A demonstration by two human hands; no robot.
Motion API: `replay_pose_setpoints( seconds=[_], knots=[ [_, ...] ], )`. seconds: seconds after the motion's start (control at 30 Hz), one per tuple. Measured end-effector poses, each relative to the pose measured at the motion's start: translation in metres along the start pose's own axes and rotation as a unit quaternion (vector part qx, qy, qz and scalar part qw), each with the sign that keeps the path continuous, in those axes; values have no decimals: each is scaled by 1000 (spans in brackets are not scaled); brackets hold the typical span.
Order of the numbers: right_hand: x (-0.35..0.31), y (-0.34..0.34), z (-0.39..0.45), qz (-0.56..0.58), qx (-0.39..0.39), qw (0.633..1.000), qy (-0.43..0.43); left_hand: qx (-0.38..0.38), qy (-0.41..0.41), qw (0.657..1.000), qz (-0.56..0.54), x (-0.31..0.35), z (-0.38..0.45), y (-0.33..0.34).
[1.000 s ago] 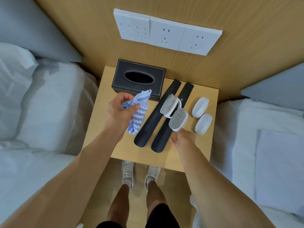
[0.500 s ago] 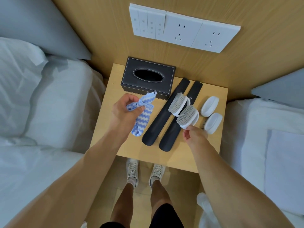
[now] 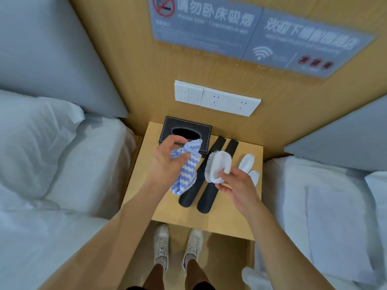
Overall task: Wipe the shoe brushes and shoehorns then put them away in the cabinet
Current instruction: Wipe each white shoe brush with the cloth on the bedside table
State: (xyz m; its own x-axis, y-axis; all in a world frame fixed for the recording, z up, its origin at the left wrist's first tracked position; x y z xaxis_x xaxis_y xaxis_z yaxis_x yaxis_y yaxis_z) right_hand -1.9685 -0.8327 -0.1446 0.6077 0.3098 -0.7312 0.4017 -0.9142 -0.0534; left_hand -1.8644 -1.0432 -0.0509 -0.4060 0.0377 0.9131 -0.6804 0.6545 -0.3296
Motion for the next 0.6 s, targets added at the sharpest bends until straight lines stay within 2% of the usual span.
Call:
replay_pose_setpoints(
  seconds=[0.17,0.33,0.43,0.6],
  knots=[
    [-54,33,-55,-6,-67,993,-94,7,66,998,8,52,-14,-14],
    [-100,62,-102,-29,-140,969,-201,16,120,992,28,90,-21,-29],
    [-117,69,-118,4,-174,964,-201,24,147,988,52,105,-25,-38],
    [-136,66,-123,43,-142,968,-201,38,191,980,51,125,-35,-54]
  ],
)
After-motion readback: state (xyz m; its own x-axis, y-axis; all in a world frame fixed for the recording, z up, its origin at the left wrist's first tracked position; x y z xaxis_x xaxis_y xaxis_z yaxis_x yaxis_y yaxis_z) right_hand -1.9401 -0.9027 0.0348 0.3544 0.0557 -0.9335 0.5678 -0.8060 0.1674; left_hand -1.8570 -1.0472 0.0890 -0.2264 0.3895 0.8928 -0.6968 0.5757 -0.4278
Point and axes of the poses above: each hand's wrist, its own z-axis towards the middle knuckle, its own y-axis out of the palm, x = y × z, the point moved 10 cm from there along z, towards the middle knuckle, and after that the axes turned 7 degrees about x, right-handed, at the moved point
